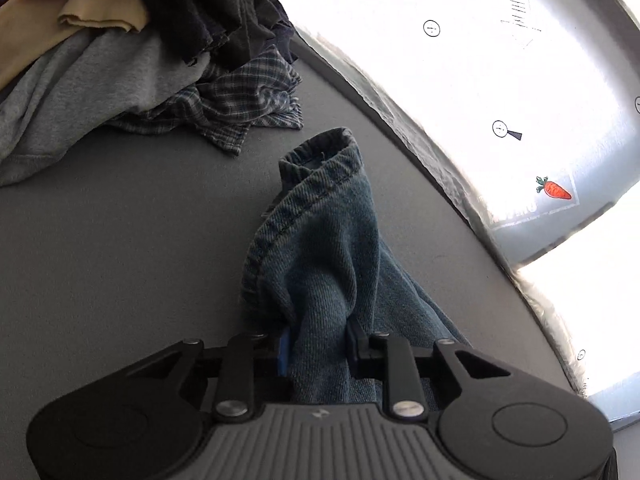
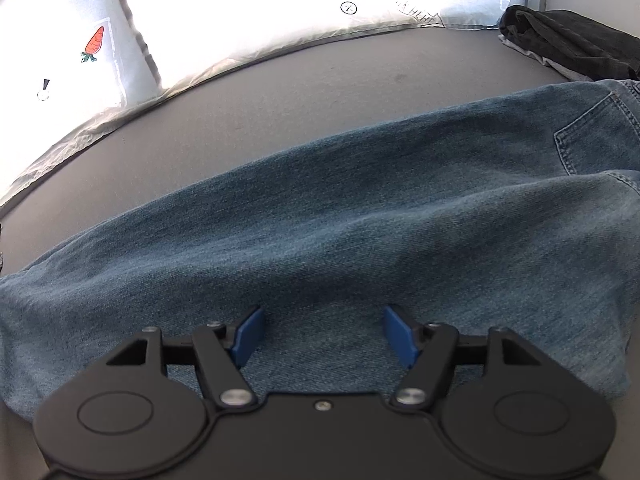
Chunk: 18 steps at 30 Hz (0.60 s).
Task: Fold clothes
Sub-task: 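Grasp the jeans leg hem with the left gripper and lift it, then lay the hem over the jeans toward the waistband and open the left gripper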
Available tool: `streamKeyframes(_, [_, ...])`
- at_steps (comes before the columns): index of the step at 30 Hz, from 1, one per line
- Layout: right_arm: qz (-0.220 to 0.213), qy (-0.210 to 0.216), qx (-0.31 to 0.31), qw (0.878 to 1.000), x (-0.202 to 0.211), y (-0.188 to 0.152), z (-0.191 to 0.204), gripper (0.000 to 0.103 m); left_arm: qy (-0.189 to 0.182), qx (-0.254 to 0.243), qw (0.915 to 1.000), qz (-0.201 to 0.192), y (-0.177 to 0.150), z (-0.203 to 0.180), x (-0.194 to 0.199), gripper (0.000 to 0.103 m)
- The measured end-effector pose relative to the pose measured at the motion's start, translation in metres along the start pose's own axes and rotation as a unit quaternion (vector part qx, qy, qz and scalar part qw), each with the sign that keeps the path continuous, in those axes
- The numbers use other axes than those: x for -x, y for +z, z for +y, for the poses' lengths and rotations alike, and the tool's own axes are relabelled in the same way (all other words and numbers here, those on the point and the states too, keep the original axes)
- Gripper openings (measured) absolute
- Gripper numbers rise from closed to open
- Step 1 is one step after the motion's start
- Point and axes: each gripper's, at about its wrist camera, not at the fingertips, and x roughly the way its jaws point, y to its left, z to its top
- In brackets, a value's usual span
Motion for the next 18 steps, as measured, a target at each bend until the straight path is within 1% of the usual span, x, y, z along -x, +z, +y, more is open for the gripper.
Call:
streamKeyframes(2, [-0.003,0.009,-0.015,1.000,0.001,0.001,-0.005,0.065,-0.030,-0.052,0.9982,-0.010,0.005,-0.026,0.009,0.025])
streamKeyframes(3, [-0.004,0.013,-0.023,1.000,0.002,0.001,-0.008,0.064,-0.047,-0.082,0.9954,-0.015,0.005,-0.042,0.016,0.025])
streamKeyframes(5, [-0.007,0.023,-0.042,0.999,0.004,0.001,-0.014,0.062,-0.085,-0.146,0.9854,-0.023,0.002,-0.078,0.029,0.025])
streamKeyframes(6, [-0.008,0.027,-0.053,0.998,0.005,0.001,-0.017,0.061,-0.108,-0.179,0.9776,-0.024,-0.003,-0.098,0.035,0.024])
streamKeyframes(7, [-0.009,0.031,-0.063,0.997,0.007,0.001,-0.021,0.061,-0.131,-0.216,0.9673,-0.020,-0.012,-0.118,0.040,0.024])
streamKeyframes(8, [-0.011,0.034,-0.073,0.997,0.009,0.001,-0.025,0.061,-0.152,-0.252,0.9554,-0.016,-0.022,-0.138,0.045,0.024])
streamKeyframes(9, [-0.013,0.038,-0.083,0.996,0.012,0.001,-0.029,0.060,-0.174,-0.291,0.9406,-0.007,-0.036,-0.158,0.048,0.024])
streamKeyframes(10, [-0.017,0.041,-0.094,0.995,0.014,0.000,-0.036,0.060,-0.191,-0.326,0.9257,0.010,-0.054,-0.175,0.048,0.025])
streamKeyframes(11, [-0.020,0.042,-0.105,0.993,0.017,0.000,-0.041,0.060,-0.202,-0.352,0.9134,0.029,-0.070,-0.188,0.045,0.027])
streamKeyframes(12, [-0.024,0.041,-0.115,0.992,0.019,-0.001,-0.047,0.060,-0.209,-0.379,0.9000,0.054,-0.090,-0.200,0.038,0.030])
streamKeyframes(13, [-0.027,0.039,-0.125,0.991,0.022,-0.001,-0.052,0.060,-0.206,-0.400,0.8889,0.085,-0.111,-0.207,0.026,0.032])
streamKeyframes(15, [-0.033,0.033,-0.137,0.990,0.027,-0.002,-0.061,0.060,-0.185,-0.420,0.8756,0.150,-0.139,-0.211,0.004,0.033])
streamKeyframes(16, [-0.037,0.030,-0.140,0.989,0.030,-0.002,-0.065,0.061,-0.180,-0.425,0.8694,0.175,-0.146,-0.211,0.001,0.033])
streamKeyframes(17, [-0.041,0.028,-0.140,0.989,0.034,-0.002,-0.068,0.061,-0.187,-0.424,0.8663,0.185,-0.148,-0.208,0.003,0.037])
streamKeyframes(18, [-0.044,0.028,-0.141,0.989,0.037,-0.002,-0.069,0.061,-0.199,-0.420,0.8662,0.184,-0.148,-0.204,0.008,0.042])
